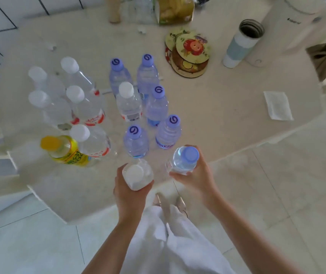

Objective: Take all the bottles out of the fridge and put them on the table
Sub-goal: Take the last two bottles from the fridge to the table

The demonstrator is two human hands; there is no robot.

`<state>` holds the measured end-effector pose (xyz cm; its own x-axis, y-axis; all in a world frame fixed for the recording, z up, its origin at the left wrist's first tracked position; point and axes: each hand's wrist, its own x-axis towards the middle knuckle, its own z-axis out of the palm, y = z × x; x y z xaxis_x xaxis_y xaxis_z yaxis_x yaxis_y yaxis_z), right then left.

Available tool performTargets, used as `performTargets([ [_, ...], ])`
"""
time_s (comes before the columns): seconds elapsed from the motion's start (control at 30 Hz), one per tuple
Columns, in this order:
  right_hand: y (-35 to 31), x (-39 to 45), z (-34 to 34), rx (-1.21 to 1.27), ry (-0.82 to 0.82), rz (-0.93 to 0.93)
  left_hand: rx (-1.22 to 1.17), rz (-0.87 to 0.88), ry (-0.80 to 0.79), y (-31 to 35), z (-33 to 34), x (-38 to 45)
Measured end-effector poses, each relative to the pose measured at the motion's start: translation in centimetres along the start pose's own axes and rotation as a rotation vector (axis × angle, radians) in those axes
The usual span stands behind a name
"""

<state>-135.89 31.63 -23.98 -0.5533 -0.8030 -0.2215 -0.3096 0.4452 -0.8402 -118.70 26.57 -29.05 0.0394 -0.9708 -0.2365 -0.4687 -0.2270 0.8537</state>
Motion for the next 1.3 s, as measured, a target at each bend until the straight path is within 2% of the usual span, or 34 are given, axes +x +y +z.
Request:
performTargets([
  [0.2,1.0,2.5,-0.4,-0.034,-0.090,-0.034,0.029,0.026,0.069,0.8,1.7,-0.2],
  [0.5,2.1,4.1,-1.1,-0.054,-0.160,-0.050,0.019,-0.062,0.124,1.5,2.0,-1.1],
  [0.57,2.1,4.3,-1.1,-0.063,-0.163,-0.072,0.039,-0.062,0.102,1.4,1.6,-0.8],
  [0.73,2.4,4.3,-1.0,-0.076,-0.159,-0.105,0.108,0.034,-0.089,1.1,0.0,0.4],
  [0.9,2.4,4.1,-1.0,-0.099,-0.143,-0.109,0.129,0.022,-0.214,1.2,-0.9,1.9],
  [1.3,3.4,3.6,0.1,-0.043,-0.105,-0.085,0.075,0.024,-0.218,0.7,-0.8,1.7],
])
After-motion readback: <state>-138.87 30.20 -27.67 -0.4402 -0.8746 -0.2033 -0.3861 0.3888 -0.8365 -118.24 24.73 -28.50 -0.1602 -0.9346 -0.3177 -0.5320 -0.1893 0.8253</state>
